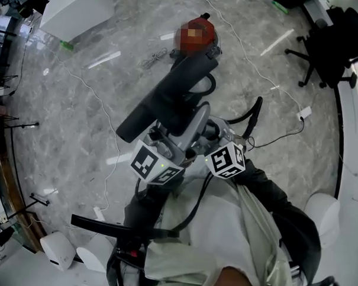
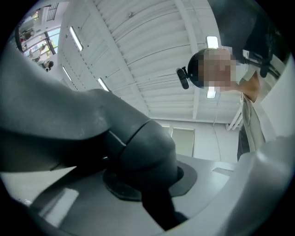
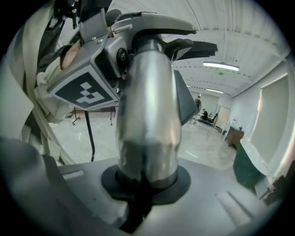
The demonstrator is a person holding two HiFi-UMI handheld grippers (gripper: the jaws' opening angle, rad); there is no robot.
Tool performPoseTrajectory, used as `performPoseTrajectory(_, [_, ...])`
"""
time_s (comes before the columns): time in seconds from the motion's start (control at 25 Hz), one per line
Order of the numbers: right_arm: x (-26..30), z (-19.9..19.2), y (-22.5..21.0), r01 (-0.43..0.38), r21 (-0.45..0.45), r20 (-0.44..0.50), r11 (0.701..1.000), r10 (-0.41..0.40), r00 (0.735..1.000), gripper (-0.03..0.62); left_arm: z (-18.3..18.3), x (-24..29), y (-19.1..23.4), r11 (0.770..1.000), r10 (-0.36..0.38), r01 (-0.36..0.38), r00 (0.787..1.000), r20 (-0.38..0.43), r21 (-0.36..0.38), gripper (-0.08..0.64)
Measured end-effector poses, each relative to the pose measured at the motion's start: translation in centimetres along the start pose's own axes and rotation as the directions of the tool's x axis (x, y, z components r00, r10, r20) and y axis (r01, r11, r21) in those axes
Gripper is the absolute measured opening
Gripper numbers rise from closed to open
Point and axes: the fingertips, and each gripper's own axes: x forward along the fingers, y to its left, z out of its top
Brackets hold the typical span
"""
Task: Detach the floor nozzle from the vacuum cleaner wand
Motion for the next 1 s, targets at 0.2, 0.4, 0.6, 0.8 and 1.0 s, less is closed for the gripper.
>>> performPoseTrajectory(0.2, [-0.8, 0.0, 1.2, -0.187, -0.055, 0.029, 0.981, 0.189, 0.982, 0.040, 0.1, -0.1, -2.4, 0.981, -0.192, 0.192, 0.981, 0.018, -0.006, 0.077])
performPoseTrajectory(0.4, [-2.2, 0.1, 4.7, -0.488, -0.042, 0.060, 0.872, 0.489, 0.870, 0.040, -0.3, -1.5, -4.5, 0.919, -0.392, 0.392, 0.920, 0.012, -0.049, 0.077])
performPoseTrajectory(0.6, [-3.7, -0.4, 7.6, -0.686, -0.008, 0.058, 0.727, 0.685, 0.726, 0.040, -1.3, -2.9, -5.7, 0.852, -0.516, 0.513, 0.857, 0.001, -0.106, 0.077])
performPoseTrajectory(0.8, [-1.4, 0.1, 5.5, -0.508, 0.028, 0.053, 0.861, 0.507, 0.861, 0.040, -0.4, -1.5, -3.1, 0.931, -0.359, 0.360, 0.933, 0.019, -0.063, 0.075])
performPoseTrajectory(1.0, [0.4, -0.2, 2.8, -0.228, 0.057, -0.004, 0.972, 0.229, 0.973, 0.039, -0.7, -0.7, -0.1, 0.989, -0.139, 0.137, 0.990, -0.021, -0.054, 0.075])
